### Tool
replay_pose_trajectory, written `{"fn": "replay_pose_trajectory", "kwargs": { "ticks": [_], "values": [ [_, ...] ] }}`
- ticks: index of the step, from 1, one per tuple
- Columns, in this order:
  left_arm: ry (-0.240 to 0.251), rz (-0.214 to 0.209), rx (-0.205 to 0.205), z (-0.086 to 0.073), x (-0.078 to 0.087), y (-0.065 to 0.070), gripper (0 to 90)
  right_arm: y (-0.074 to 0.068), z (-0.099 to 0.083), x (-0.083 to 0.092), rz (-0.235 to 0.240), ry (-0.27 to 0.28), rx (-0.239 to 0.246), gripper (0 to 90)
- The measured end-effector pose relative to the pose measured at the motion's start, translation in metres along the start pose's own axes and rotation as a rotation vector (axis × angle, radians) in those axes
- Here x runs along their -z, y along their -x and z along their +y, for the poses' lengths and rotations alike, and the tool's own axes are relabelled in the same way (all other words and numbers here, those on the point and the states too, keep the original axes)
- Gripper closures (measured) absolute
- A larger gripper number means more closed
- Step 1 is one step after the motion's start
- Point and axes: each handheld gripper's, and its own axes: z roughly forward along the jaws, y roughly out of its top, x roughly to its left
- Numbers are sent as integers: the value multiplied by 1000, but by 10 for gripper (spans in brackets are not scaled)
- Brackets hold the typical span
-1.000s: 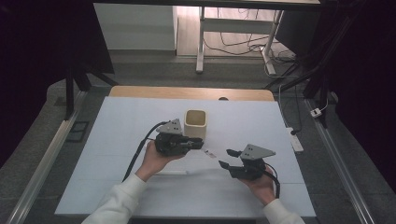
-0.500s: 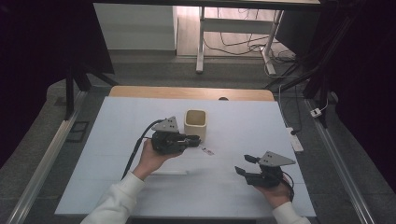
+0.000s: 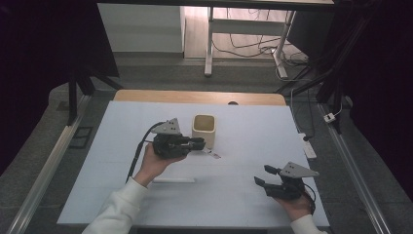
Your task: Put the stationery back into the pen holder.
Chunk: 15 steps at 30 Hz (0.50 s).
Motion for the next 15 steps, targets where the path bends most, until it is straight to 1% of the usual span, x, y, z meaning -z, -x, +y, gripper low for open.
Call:
{"fn": "replay_pose_trajectory", "kwargs": {
  "ticks": [5, 8, 9, 13, 15],
  "values": [
    [27, 7, 8, 4, 13, -3, 791, 0, -1, -3, -4, -16, 13, 368],
    [40, 20, 13, 6, 23, -6, 791, 1, -1, -4, 4, -10, 5, 368],
    [49, 27, 25, 9, 27, -8, 791, 1, -2, -4, 6, -11, 7, 368],
    [69, 53, 42, 18, 41, -16, 791, 1, -1, -5, 9, -7, 8, 368],
    [86, 54, 61, 22, 48, -21, 790, 1, -1, -5, 8, -7, 8, 368]
  ]
}}
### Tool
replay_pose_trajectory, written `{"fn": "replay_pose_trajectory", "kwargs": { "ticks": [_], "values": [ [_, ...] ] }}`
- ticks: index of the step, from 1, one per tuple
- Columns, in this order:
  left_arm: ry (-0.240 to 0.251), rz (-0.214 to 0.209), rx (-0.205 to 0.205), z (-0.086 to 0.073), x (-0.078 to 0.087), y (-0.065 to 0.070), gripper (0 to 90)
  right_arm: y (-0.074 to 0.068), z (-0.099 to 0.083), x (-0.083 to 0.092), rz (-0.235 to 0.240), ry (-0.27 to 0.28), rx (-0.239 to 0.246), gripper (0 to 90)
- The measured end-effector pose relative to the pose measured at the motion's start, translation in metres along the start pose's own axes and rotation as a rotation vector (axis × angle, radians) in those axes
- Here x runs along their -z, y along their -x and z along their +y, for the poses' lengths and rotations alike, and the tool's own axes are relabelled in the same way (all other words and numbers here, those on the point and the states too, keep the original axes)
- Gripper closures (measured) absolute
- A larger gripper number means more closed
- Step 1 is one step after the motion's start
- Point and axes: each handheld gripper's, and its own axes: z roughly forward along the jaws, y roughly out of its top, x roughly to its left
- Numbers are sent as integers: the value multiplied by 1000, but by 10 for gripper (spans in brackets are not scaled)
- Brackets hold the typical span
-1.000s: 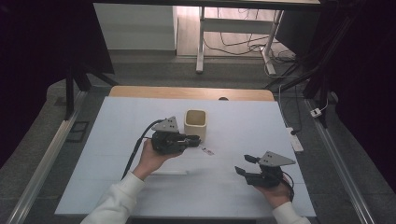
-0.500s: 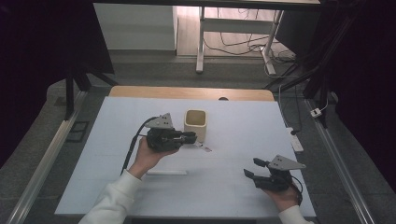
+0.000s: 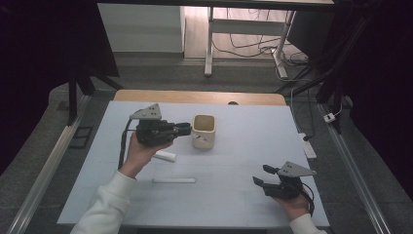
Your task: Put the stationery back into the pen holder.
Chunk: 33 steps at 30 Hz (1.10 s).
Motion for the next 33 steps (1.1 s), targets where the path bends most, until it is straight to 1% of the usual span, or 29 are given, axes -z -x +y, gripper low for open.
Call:
{"fn": "replay_pose_trajectory", "kwargs": {
  "ticks": [2, 3, 7, 10, 15, 17, 19, 21, 23, 24, 27, 29, 30, 33],
  "values": [
    [8, 8, 16, 3, 3, -5, 791, 1, 0, 0, -1, 2, -3, 368],
    [8, 19, 23, 4, 5, -8, 790, 1, 0, 0, -1, -1, -3, 367],
    [-4, 55, 43, 10, 9, -19, 790, 0, 0, 0, -3, 1, -10, 367],
    [-10, 71, 61, 15, 12, -27, 790, 0, -1, -2, -2, -3, -11, 367],
    [-41, 105, 69, 24, 10, -35, 790, -1, -1, -3, -2, -14, -9, 366],
    [-61, 114, 77, 28, 7, -37, 789, 0, -1, -3, -5, -23, -7, 366],
    [-85, 133, 74, 32, 2, -39, 790, 0, -1, -3, -9, -19, -9, 366],
    [-114, 147, 71, 35, -6, -43, 789, 0, -1, -4, 0, -17, -12, 366],
    [-128, 147, 79, 37, -15, -47, 790, -1, -1, -4, -9, -20, -8, 366],
    [-132, 148, 81, 37, -18, -47, 789, -1, -1, -4, -3, -19, -8, 366],
    [-161, 156, 78, 38, -33, -51, 789, 0, -1, -3, -2, -22, -5, 365],
    [-187, 166, 70, 38, -41, -52, 788, 0, -1, -3, -11, -22, -4, 364],
    [-195, 169, 68, 37, -45, -52, 788, 0, -1, -3, -4, -24, -4, 364],
    [-204, 157, 68, 34, -54, -52, 787, 0, -2, -2, -4, -22, -1, 364]
  ]
}}
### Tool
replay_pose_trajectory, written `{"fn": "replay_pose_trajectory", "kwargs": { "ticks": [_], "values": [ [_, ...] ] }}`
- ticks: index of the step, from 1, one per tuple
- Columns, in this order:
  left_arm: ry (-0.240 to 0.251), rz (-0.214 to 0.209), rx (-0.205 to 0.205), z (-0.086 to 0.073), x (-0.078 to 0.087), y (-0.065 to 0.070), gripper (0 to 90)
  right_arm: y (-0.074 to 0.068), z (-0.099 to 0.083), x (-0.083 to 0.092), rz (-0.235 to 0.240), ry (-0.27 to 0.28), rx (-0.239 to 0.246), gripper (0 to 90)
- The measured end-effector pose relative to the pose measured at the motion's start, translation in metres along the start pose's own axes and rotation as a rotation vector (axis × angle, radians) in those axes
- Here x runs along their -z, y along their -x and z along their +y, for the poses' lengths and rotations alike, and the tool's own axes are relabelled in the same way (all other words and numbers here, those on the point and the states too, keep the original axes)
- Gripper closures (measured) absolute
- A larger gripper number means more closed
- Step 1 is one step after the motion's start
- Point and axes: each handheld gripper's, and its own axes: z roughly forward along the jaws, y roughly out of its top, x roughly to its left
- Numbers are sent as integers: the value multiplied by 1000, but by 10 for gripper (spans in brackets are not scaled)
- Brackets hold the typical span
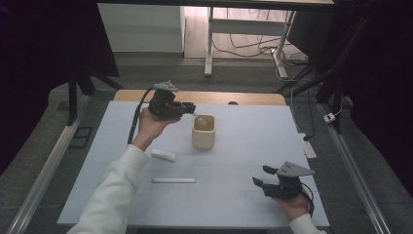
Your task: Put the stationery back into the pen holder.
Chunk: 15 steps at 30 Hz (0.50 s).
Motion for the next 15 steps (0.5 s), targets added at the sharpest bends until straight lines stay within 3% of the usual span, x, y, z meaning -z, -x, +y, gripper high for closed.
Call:
{"fn": "replay_pose_trajectory", "kwargs": {
  "ticks": [11, 12, 14, 15],
  "values": [
    [-2, 0, -25, 0, -6, 7, 780, 0, 0, 0, -1, -4, -1, 363],
    [7, -1, -27, 0, -6, 7, 748, 0, 0, 0, -5, -6, 0, 363],
    [21, 21, -28, -1, -5, 10, 533, 0, 0, 0, -4, -3, 1, 363],
    [28, 32, -35, -1, -4, 12, 478, 0, -1, 0, -1, 0, 0, 363]
  ]
}}
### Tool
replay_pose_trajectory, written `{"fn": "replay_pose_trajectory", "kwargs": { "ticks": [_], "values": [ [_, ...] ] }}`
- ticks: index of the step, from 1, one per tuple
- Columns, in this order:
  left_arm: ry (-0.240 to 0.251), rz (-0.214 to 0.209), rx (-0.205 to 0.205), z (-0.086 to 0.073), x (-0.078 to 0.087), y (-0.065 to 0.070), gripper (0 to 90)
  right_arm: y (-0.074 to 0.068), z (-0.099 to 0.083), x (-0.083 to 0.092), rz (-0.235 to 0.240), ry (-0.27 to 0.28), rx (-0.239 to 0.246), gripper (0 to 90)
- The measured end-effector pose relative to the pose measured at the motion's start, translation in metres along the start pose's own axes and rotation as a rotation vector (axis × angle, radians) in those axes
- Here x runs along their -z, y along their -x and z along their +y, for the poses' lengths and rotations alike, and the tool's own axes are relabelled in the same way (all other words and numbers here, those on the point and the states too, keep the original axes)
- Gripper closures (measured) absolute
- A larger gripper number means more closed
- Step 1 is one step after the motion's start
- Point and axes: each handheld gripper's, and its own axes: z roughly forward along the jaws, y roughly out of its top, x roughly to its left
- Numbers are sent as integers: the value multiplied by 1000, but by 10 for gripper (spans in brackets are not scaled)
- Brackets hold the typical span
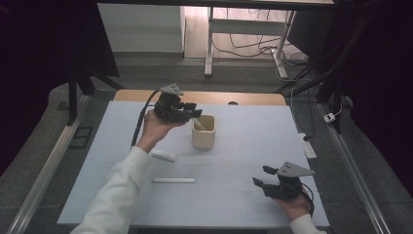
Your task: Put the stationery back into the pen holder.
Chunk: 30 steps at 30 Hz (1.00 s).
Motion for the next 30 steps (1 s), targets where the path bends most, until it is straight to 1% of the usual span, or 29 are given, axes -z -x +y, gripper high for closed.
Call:
{"fn": "replay_pose_trajectory", "kwargs": {
  "ticks": [2, 3, 5, 9, 12, 20, 23, 26, 28, 30],
  "values": [
    [10, -1, -10, -1, 3, 2, 426, 0, 0, 0, 0, -1, -1, 363],
    [13, -8, -17, -2, 5, 3, 411, 0, 0, 0, 1, -3, -2, 363],
    [5, -12, -42, -6, 8, 6, 404, 0, 0, 0, -6, -7, 0, 362],
    [-20, -21, -99, -16, 13, 14, 401, 0, 0, -1, -2, -4, -2, 360],
    [-36, -25, -126, -26, 15, 18, 401, 0, 0, -1, -6, -7, -1, 360],
    [-52, -57, -122, -53, 19, 25, 402, 1, 0, -1, -4, -3, -3, 359],
    [-70, -55, -139, -63, 20, 28, 402, 1, 0, -1, -3, -2, -5, 358],
    [-83, -61, -144, -72, 22, 31, 402, 1, 0, -1, -5, -3, -3, 358],
    [-84, -76, -136, -77, 24, 32, 402, 1, 0, -1, -5, -2, -2, 358],
    [-93, -82, -134, -82, 24, 34, 402, 1, 0, -1, -5, -2, -1, 358]
  ]
}}
